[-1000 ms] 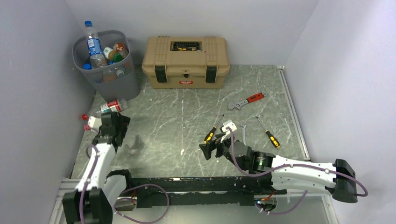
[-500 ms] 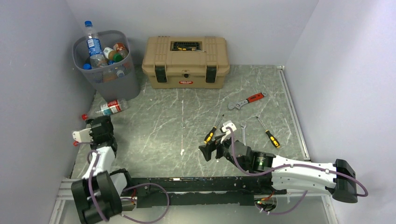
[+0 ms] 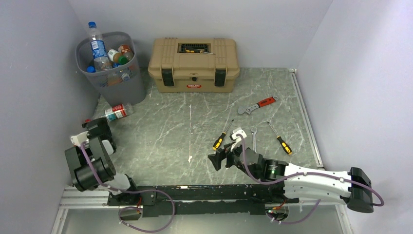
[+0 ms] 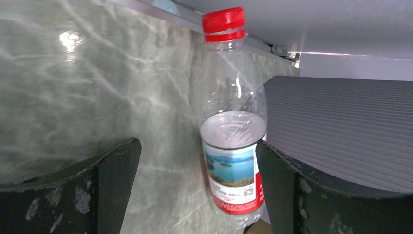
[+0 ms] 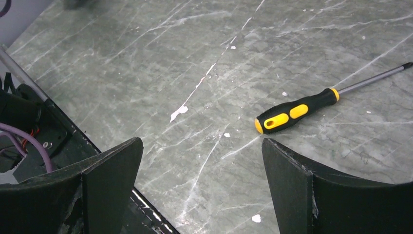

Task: Put the plastic bottles in the bin
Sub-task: Pick up the plastic bottle from the corner of the board.

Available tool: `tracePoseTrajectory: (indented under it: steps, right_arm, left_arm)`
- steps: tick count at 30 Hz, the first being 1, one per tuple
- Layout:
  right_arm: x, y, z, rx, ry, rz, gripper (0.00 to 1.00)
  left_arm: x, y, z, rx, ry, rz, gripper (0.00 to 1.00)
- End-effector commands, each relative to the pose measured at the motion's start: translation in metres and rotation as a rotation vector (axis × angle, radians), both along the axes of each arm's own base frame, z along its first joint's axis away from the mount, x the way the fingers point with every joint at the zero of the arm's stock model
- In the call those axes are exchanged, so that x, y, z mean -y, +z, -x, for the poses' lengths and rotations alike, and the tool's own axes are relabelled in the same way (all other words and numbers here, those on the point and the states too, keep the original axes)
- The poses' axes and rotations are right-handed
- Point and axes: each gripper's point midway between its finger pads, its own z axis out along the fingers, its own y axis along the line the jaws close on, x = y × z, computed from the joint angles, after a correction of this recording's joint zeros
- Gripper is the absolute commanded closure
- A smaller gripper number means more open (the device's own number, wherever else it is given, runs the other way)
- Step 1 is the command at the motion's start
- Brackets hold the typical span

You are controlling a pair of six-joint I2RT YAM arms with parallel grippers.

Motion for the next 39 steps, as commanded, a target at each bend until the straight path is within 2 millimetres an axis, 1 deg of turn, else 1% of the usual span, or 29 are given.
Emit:
tracePoseTrajectory:
  steps: [1, 5, 9, 11, 15, 17, 24, 26, 29, 33, 36, 39]
  right_arm:
    - [-0.006, 0.005, 0.002, 0.004, 0.017, -0.033, 0.03]
    - [-0.01, 0.0, 0.003, 0.0, 0.029, -0.03, 0.03]
    - [-0.012, -0.002, 0.001, 0.005, 0.028, -0.019, 0.03]
    - [-0.013, -0.003, 0.0, 0.009, 0.03, -0.015, 0.03]
    - [-0.017, -0.006, 0.0, 0.012, 0.04, -0.001, 0.03]
    - [-0.019, -0.006, -0.001, 0.013, 0.043, 0.006, 0.03]
    - [-0.02, -0.006, -0.002, 0.021, 0.041, 0.011, 0.03]
    - [-0.019, -0.007, -0.002, 0.019, 0.038, 0.012, 0.03]
    - [-0.019, -0.008, -0.002, 0.016, 0.037, 0.015, 0.03]
    - [-0.016, -0.005, -0.003, 0.021, 0.029, 0.007, 0.03]
    - [-0.015, -0.004, -0.004, 0.029, 0.022, 0.005, 0.03]
    - [-0.016, -0.002, -0.004, 0.035, 0.024, 0.001, 0.03]
  left_arm:
    - [-0.018, 0.029, -0.031, 0.113, -0.032, -0.064, 0.11]
    - [-0.021, 0.024, -0.041, 0.096, -0.055, -0.063, 0.12]
    - [-0.025, 0.012, -0.048, 0.078, -0.069, -0.06, 0.13]
    - [-0.023, 0.008, -0.053, 0.058, -0.1, -0.053, 0.15]
    - [-0.021, -0.005, -0.056, 0.022, -0.121, -0.029, 0.17]
    - [-0.021, -0.006, -0.056, 0.028, -0.123, -0.036, 0.19]
    - [-0.018, -0.015, -0.058, 0.031, -0.146, -0.031, 0.31]
    - [-0.017, -0.017, -0.058, 0.032, -0.15, -0.028, 0.35]
    - [-0.015, -0.018, -0.061, 0.048, -0.164, -0.03, 0.44]
    - [-0.008, -0.015, -0.057, 0.079, -0.171, -0.014, 0.51]
    - [-0.002, -0.005, -0.051, 0.109, -0.178, -0.016, 0.56]
    - [0.005, 0.005, -0.042, 0.116, -0.182, -0.019, 0.58]
